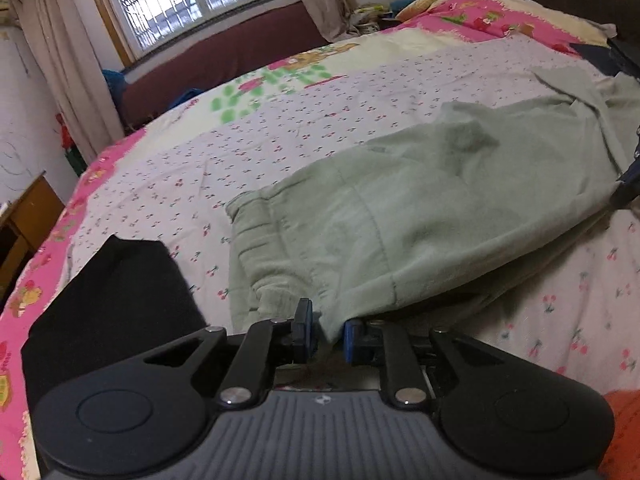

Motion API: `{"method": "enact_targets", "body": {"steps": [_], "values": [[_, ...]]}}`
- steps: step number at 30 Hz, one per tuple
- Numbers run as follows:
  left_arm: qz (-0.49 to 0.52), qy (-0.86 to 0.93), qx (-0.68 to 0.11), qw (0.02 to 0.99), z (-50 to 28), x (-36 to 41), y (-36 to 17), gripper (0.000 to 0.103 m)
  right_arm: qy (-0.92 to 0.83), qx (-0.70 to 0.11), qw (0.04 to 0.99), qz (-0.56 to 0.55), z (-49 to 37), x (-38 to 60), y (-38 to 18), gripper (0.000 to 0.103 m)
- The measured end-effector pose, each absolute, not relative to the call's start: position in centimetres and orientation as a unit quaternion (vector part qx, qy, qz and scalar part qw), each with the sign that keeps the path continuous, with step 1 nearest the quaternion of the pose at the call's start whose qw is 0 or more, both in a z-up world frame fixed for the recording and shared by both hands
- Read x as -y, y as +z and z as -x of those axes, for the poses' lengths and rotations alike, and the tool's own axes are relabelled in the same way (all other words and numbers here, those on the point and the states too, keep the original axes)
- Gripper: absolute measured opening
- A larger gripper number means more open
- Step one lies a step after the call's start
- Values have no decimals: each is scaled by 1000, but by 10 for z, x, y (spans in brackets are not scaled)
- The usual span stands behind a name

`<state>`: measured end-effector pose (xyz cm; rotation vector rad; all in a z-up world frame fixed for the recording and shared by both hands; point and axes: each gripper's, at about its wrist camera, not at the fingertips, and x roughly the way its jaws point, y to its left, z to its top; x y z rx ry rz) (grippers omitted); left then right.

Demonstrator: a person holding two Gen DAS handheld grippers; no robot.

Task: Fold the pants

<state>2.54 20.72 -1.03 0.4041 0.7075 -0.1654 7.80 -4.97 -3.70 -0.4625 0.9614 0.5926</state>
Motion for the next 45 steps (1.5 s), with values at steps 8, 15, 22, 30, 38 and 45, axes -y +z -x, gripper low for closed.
{"method": "enact_targets", "body": {"steps": [8, 15, 22, 30, 38, 45], "values": [[-211, -24, -296, 931, -26, -221, 0, 33, 282, -430, 826, 232, -68, 32, -33, 6], [-246, -14, -336, 909, -9, -224, -24, 34, 283, -447, 812, 246, -65, 26, -46, 14], [-239, 28, -341, 909, 1, -238, 0, 34, 299, -422, 838, 173, -70, 57, 8, 24], [-212, 16, -307, 928, -4, -208, 32, 35, 185, -416, 886, 90, -107, 129, 12, 26], [-174, -210, -290, 917, -39, -66, 26, 36, 24, -432, 901, -11, -177, 221, -2, 31], [-151, -320, -304, 885, -69, 46, 4, 48, -49, -449, 890, -56, -265, 240, -20, 46]]}}
